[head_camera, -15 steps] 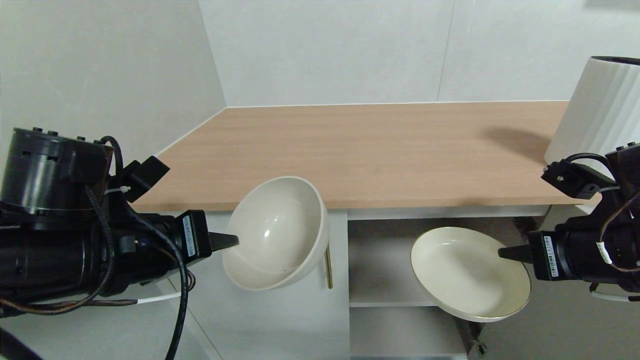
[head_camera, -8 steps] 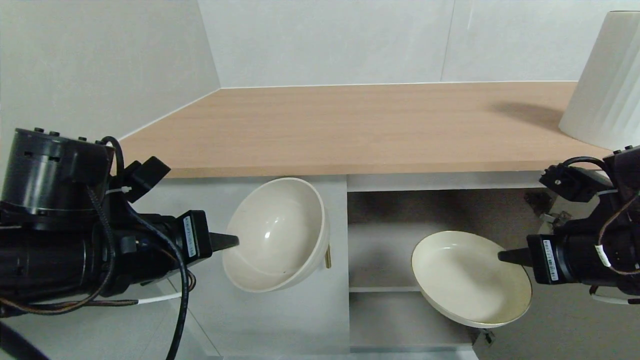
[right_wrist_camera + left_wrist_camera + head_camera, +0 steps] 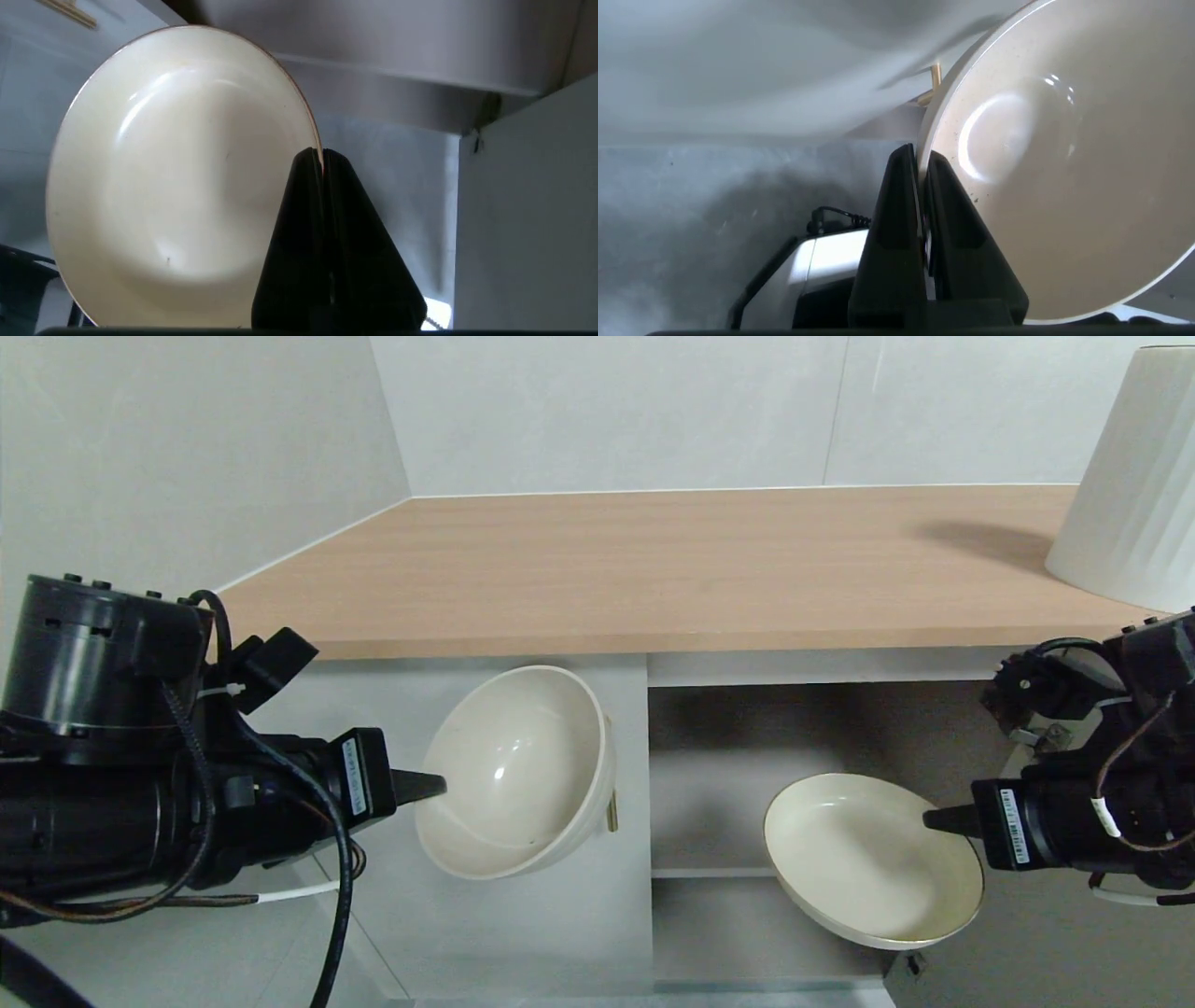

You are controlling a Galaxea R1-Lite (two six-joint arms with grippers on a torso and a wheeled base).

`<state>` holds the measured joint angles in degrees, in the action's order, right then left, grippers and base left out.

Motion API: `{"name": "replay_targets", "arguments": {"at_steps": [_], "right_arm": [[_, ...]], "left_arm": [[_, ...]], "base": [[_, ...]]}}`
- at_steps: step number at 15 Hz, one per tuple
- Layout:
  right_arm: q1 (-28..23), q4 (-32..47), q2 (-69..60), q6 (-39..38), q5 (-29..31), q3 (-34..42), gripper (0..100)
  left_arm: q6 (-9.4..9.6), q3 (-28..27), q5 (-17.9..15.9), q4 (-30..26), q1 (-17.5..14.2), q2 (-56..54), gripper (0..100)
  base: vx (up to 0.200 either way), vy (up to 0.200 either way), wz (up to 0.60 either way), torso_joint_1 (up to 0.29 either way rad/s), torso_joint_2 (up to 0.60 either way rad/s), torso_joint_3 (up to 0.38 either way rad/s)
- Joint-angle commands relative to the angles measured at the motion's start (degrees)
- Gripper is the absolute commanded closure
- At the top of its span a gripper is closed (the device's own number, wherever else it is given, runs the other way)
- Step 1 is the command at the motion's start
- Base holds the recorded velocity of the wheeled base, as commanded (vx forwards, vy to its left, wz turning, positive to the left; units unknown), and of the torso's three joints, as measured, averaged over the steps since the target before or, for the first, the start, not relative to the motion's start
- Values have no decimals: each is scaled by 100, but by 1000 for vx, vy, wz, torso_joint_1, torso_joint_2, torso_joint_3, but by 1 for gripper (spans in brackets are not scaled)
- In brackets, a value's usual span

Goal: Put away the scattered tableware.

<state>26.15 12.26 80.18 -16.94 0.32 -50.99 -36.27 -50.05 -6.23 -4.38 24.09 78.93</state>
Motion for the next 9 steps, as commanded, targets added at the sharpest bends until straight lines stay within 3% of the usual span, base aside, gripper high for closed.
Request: {"name": "replay_targets", "arguments": {"at_steps": [1, 4, 6, 9], "right_arm": [[48, 4, 376, -2, -5, 2, 100], [101, -13, 1061, -19, -5, 10, 100], [101, -400, 1580, -46, -5, 151, 100], [101, -2571, 2652, -81, 65, 907, 100]], "left_arm": [[-3, 4, -1, -11, -1, 8, 100], [-3, 4, -370, -134, -1, -10, 100], [-3, 4, -441, -213, -1, -1, 100], [85, 4, -441, -336, 131, 17, 100]], "base": [[0, 0, 0, 0, 0, 0], [0, 0, 0, 0, 0, 0], [0, 0, 0, 0, 0, 0], [0, 0, 0, 0, 0, 0]]}}
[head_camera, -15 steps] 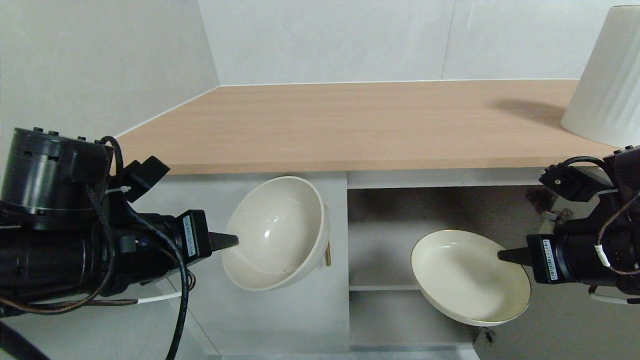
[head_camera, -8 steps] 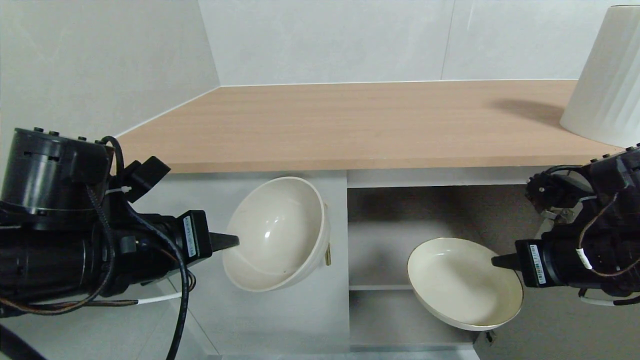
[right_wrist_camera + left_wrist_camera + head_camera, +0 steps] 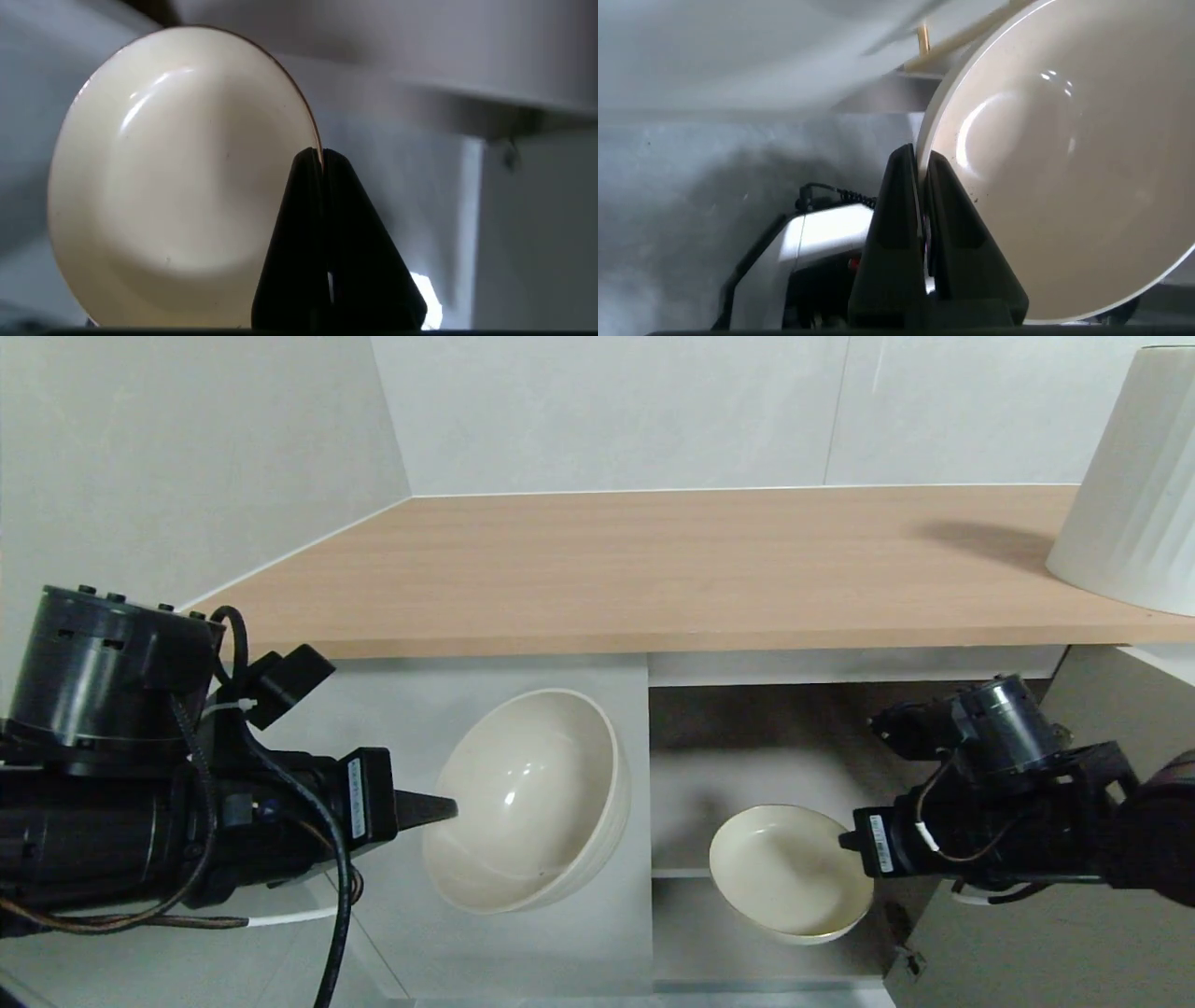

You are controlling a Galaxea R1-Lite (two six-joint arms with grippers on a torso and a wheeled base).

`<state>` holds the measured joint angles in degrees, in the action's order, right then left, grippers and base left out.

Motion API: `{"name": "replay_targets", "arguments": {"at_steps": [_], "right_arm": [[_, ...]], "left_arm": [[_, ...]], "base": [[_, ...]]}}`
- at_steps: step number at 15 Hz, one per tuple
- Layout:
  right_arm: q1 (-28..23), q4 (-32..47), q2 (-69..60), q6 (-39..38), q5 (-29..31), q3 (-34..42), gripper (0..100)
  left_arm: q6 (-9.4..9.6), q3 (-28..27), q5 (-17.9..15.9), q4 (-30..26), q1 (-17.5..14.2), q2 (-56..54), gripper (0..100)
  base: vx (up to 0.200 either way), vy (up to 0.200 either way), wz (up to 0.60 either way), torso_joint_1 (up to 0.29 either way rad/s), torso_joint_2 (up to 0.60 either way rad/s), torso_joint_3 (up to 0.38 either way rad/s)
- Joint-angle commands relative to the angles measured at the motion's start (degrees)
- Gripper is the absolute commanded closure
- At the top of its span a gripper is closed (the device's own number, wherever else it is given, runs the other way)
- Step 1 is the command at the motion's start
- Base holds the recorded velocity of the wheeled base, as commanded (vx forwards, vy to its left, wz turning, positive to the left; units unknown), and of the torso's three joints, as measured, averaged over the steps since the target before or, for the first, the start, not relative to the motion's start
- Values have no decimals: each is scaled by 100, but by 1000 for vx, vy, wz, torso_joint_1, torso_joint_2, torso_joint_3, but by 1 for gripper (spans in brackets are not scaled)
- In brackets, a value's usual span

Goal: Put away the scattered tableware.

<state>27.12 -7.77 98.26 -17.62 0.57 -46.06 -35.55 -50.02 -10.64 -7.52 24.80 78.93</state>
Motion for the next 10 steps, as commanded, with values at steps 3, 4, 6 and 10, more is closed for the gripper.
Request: {"name": "replay_targets", "arguments": {"at_steps": [3, 4, 6, 10], "right_arm": [[-49, -2010, 1460, -137, 127, 765, 100], [-120, -2379, 1662, -137, 259, 835, 100], [-155, -2809, 2004, -163, 540, 835, 100], [-331, -3847, 2505, -462, 910, 791, 100]], "left_arm": [[523, 1, 1, -584, 271, 17, 100], [540, 1, 1, -593, 289, 17, 100], [540, 1, 1, -593, 289, 17, 100], [540, 1, 18, -601, 298, 78, 100]], "base": [[0, 0, 0, 0, 0, 0], [0, 0, 0, 0, 0, 0], [0, 0, 0, 0, 0, 0], [0, 0, 0, 0, 0, 0]]}}
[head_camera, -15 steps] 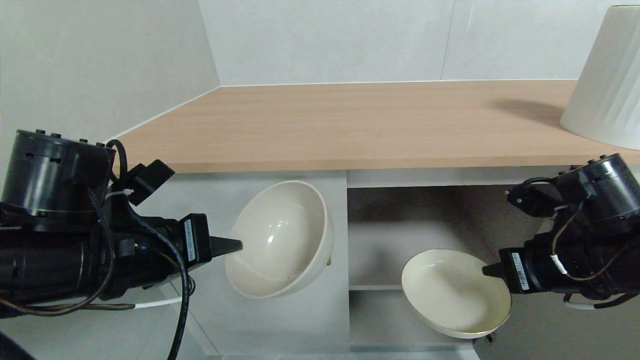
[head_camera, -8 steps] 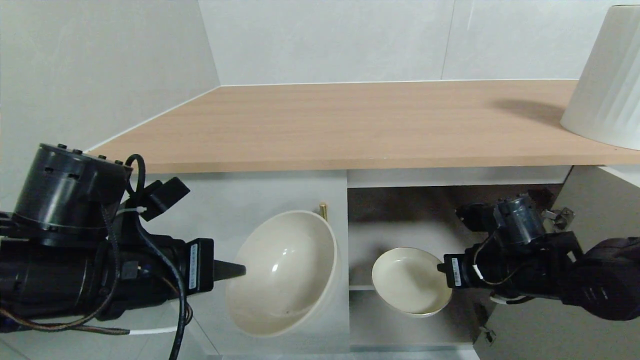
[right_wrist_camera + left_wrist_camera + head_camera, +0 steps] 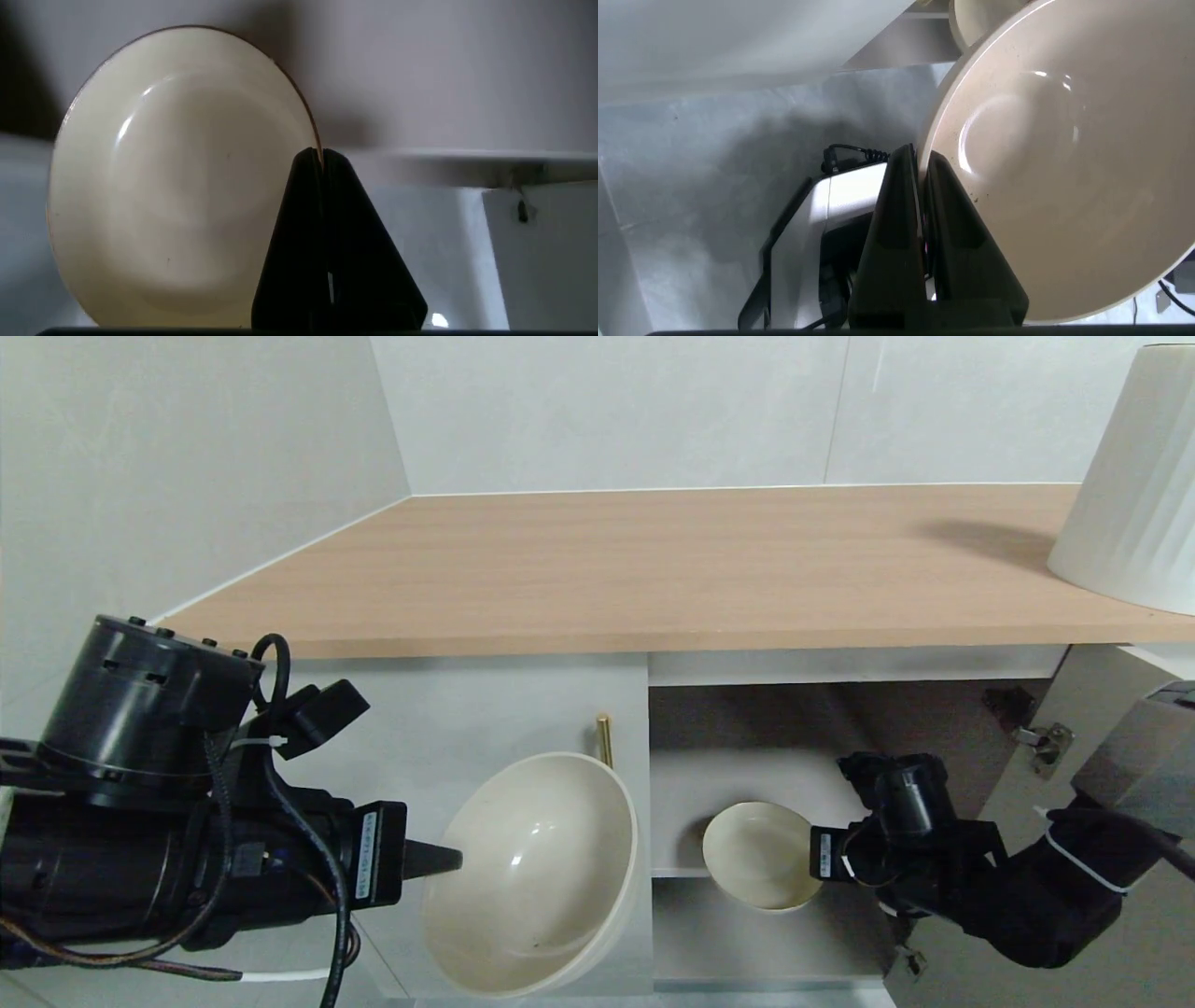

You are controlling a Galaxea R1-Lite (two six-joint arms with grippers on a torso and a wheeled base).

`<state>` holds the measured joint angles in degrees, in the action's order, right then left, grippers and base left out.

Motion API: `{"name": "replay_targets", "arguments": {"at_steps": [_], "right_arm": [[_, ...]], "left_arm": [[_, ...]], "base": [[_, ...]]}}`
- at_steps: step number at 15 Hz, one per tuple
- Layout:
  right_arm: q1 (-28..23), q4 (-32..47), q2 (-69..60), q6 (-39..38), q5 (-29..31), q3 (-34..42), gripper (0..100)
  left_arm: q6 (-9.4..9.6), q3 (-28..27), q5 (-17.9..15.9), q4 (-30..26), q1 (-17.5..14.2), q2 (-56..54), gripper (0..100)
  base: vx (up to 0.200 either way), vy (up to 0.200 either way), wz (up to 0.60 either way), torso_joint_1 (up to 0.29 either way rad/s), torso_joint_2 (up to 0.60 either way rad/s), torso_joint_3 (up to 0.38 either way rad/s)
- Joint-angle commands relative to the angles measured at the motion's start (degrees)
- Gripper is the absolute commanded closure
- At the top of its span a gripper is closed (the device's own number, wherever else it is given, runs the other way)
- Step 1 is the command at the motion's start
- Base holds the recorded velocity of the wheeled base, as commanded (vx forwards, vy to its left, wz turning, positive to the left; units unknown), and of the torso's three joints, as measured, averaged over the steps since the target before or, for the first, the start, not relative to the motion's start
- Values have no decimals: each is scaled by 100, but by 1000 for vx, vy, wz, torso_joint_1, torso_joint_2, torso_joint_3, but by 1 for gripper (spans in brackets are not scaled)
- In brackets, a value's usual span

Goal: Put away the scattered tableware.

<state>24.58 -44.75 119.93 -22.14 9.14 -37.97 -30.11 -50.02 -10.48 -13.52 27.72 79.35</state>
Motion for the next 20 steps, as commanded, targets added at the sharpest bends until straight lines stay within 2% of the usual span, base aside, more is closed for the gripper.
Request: {"name": "replay_targets", "arguments": {"at_steps": [1, 4, 8, 20], "right_arm": [[-102, -412, 487, -10, 149, -26, 100], [-225, -825, 813, -45, 325, -193, 100], [-357, -833, 1050, -80, 589, -465, 100], [-638, -763, 1639, -71, 764, -1212, 100]], "left_arm": [[-4, 1, 2, -2, -4, 54, 100], [-4, 1, 2, -2, -4, 72, 100], [-4, 1, 11, -2, 5, 107, 100], [-4, 1, 38, 7, 5, 204, 100]], "base": [[0, 0, 0, 0, 0, 0], [0, 0, 0, 0, 0, 0], [0, 0, 0, 0, 0, 0], [0, 0, 0, 0, 0, 0]]}}
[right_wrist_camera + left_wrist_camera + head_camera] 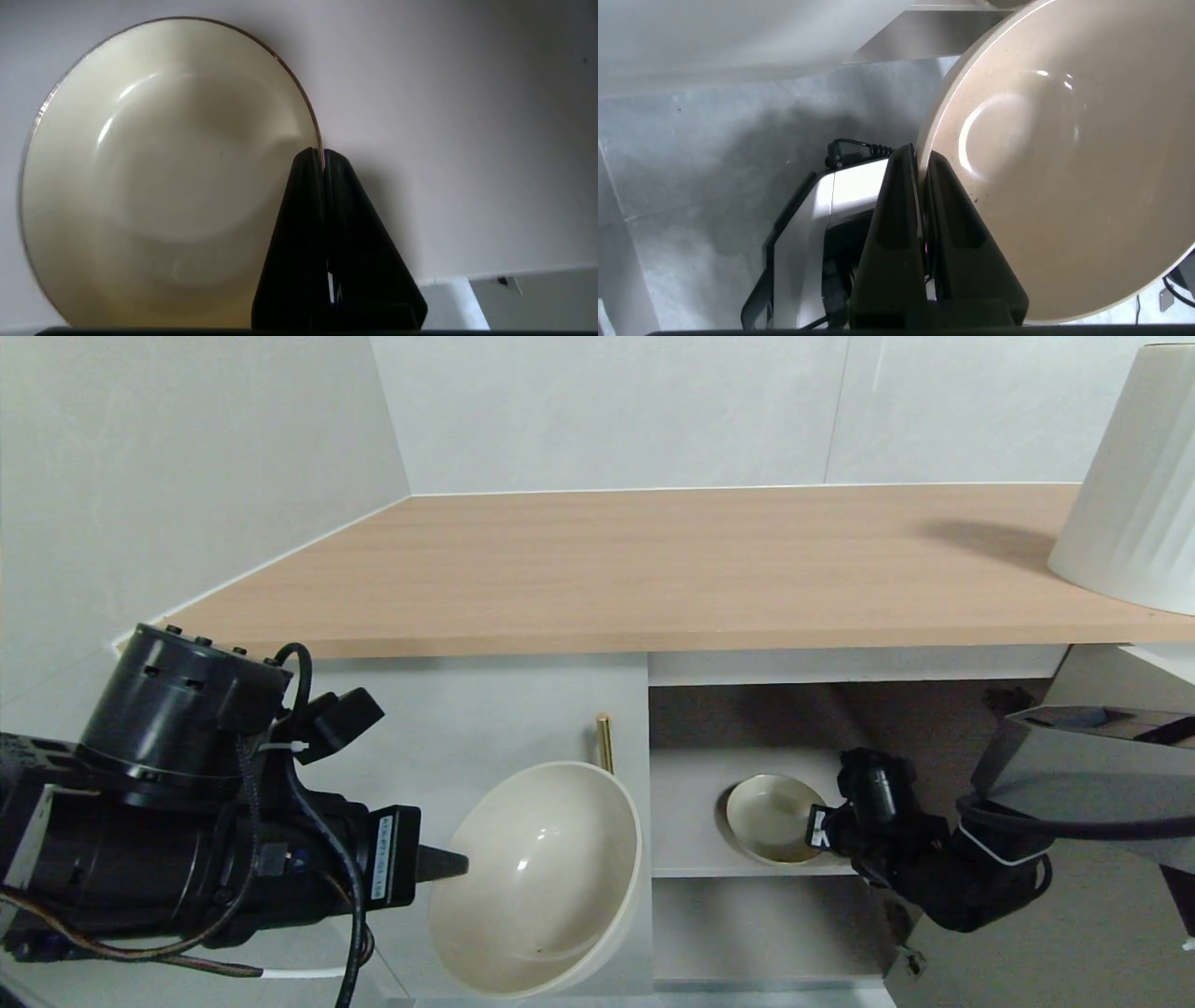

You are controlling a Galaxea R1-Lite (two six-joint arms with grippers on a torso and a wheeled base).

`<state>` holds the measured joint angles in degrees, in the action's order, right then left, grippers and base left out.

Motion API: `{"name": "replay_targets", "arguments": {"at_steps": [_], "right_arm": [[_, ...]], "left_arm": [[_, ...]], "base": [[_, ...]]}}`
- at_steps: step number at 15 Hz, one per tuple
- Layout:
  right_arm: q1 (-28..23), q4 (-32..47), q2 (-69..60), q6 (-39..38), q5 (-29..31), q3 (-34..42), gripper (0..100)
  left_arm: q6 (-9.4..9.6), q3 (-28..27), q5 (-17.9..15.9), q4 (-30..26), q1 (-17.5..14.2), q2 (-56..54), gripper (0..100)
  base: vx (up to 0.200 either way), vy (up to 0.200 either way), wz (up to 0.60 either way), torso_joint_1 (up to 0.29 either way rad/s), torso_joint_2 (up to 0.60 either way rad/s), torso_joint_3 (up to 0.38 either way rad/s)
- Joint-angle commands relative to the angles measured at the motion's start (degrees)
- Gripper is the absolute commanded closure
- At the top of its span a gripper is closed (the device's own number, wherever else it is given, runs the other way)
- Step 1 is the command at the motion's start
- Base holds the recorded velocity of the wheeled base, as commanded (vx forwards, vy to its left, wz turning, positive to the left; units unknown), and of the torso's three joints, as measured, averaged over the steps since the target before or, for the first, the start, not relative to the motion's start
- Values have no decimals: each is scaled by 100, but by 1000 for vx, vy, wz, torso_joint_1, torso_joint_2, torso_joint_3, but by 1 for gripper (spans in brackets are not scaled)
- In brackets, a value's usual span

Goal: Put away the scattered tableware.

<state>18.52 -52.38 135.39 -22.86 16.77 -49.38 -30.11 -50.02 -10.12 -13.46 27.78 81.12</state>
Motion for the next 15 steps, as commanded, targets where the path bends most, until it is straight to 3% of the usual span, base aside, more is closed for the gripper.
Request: {"name": "replay_targets", "arguments": {"at_steps": [1, 11, 12, 15], "right_arm": [[-32, 0, 119, 1, 1, -107, 100], [-120, -9, 207, -8, 28, -317, 100], [-120, -9, 207, -17, 28, -317, 0], [-120, -9, 198, -87, 28, -326, 0]], "left_arm": [[-4, 1, 1, 1, -1, 27, 100], [-4, 1, 1, 1, -1, 45, 100], [-4, 1, 1, 1, -1, 45, 100], [-4, 1, 1, 1, -1, 45, 100]], "base": [[0, 0, 0, 0, 0, 0], [0, 0, 0, 0, 0, 0], [0, 0, 0, 0, 0, 0], [0, 0, 0, 0, 0, 0]]}}
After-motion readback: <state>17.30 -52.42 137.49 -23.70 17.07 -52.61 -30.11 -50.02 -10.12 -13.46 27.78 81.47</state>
